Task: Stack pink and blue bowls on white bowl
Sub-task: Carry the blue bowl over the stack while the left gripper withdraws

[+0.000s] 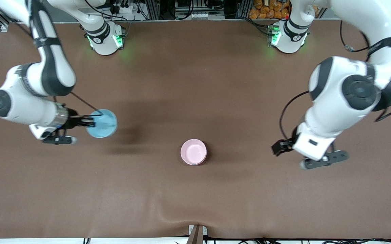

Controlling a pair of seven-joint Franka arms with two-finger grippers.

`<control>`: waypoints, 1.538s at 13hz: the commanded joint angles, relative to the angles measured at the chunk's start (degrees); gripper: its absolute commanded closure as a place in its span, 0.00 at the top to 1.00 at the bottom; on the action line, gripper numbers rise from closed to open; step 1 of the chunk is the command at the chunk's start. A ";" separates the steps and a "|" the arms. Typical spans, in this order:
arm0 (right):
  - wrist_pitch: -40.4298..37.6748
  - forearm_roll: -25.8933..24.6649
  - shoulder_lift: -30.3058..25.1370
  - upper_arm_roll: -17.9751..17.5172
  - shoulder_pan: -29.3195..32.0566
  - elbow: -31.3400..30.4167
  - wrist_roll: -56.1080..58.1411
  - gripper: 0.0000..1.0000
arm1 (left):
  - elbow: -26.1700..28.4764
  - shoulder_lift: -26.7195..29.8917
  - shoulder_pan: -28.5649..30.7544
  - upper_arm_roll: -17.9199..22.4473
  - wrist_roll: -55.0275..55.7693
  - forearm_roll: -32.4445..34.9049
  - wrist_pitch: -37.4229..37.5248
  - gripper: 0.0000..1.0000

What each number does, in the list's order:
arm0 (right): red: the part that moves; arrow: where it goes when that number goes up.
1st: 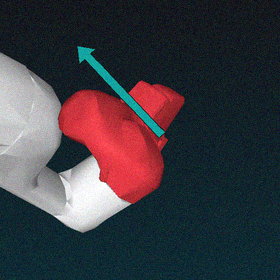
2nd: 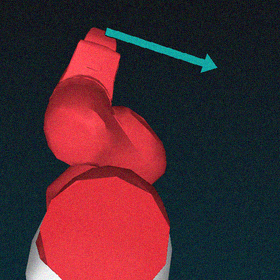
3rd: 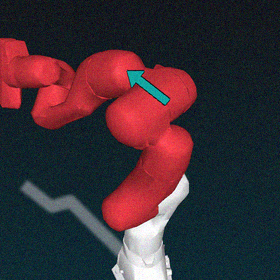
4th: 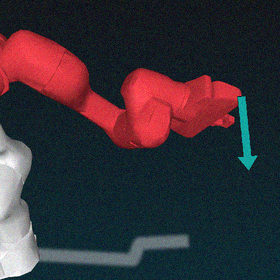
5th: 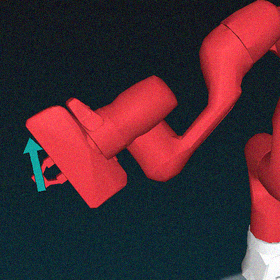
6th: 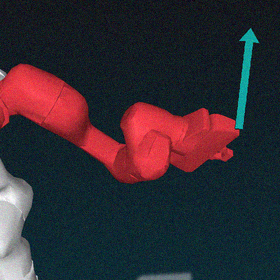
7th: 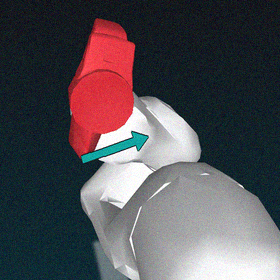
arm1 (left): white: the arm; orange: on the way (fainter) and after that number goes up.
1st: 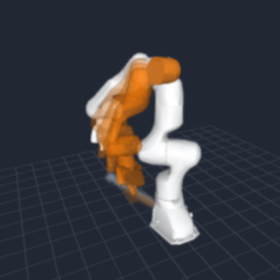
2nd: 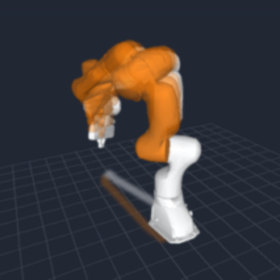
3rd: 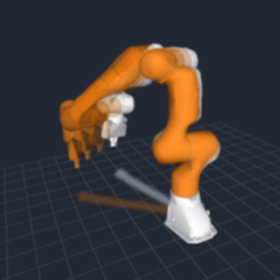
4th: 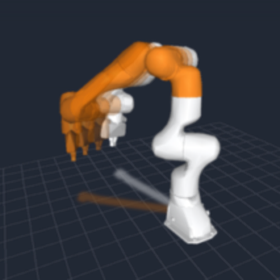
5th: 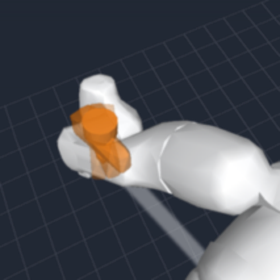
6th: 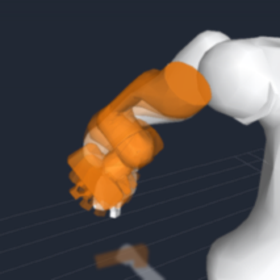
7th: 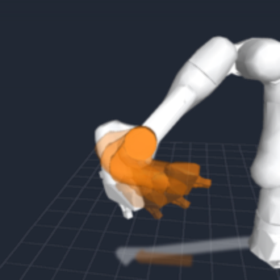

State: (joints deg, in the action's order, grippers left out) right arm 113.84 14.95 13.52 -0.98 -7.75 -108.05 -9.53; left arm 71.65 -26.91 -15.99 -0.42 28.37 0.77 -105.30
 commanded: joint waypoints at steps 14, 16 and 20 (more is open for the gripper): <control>15.09 0.96 26.03 0.98 -27.67 27.54 -57.62 0.04 | 19.23 27.09 12.30 -2.74 -16.50 0.02 12.22 1.00; 17.63 0.87 27.00 1.07 -27.58 27.45 -57.80 0.04 | 19.49 27.79 13.44 -2.92 -16.94 0.02 12.83 1.00; 19.83 0.44 29.19 1.16 -27.58 27.28 -57.80 0.04 | 19.50 27.70 13.61 -2.83 -19.30 0.11 13.54 1.00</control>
State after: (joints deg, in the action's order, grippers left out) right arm 132.43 16.66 40.90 -0.34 -34.72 -82.29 -65.78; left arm 90.09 -0.67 -3.40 -2.48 10.88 0.74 -92.10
